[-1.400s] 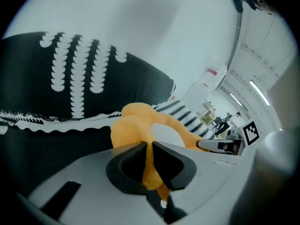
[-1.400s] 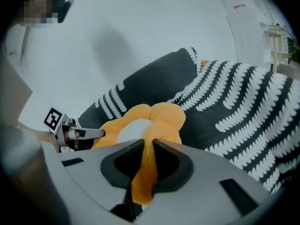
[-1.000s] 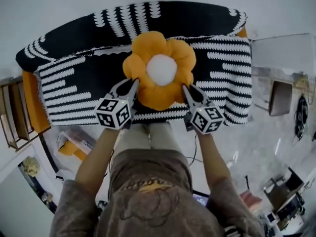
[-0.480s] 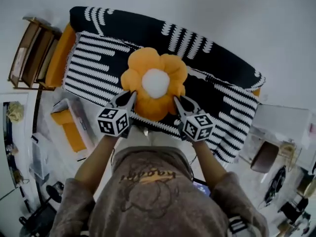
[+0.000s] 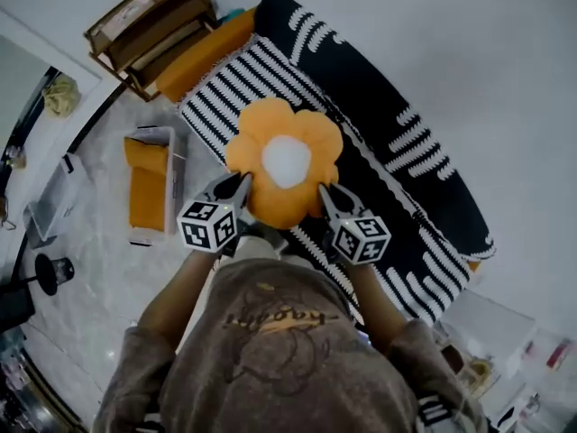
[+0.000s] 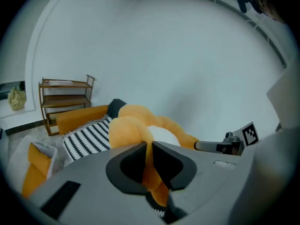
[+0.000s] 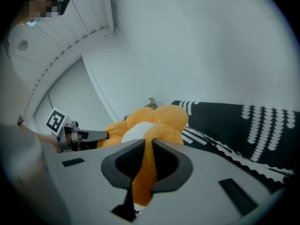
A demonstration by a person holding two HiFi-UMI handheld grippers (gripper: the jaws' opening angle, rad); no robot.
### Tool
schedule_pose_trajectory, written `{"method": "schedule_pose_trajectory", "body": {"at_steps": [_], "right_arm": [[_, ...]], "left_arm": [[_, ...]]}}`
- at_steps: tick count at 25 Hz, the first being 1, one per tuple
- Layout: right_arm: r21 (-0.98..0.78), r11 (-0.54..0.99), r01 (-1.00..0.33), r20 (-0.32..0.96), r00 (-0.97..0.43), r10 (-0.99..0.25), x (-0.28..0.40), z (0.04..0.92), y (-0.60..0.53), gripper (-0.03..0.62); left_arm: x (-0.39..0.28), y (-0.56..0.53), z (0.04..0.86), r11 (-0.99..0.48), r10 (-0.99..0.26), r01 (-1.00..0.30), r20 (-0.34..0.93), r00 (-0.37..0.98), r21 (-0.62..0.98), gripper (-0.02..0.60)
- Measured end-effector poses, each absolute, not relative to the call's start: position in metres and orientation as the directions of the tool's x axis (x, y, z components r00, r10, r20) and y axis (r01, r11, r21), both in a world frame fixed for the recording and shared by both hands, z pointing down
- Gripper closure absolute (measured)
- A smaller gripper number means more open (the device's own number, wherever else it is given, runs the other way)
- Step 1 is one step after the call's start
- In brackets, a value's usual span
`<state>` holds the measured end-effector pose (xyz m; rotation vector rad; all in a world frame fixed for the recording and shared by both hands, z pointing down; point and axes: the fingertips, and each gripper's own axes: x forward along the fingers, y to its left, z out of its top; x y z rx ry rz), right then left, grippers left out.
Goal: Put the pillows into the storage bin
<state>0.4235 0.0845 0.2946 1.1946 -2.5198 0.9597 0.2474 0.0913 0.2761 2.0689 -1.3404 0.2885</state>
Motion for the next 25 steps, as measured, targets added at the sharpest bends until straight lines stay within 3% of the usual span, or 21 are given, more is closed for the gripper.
{"method": "schedule_pose_trajectory", "body": {"at_steps": [14, 25], "right_arm": [[-0.424, 0.745, -0.515, 0.417, -0.841, -0.344, 0.057, 0.275, 0.05, 0.556], [-0.456, 0.873, -0.171, 0.411, -0.911, 0.036, -0.15, 0.301, 0.089, 0.556]], "left_arm": [[-0.097, 0.132, 0.253, 0.074, -0.892, -0.904, 0.434, 0.129, 0.421, 0.552], [-0.26, 0.227, 0.271, 0.435, -0.864, -0.794, 0.444, -0.236, 0.424, 0.552]]}}
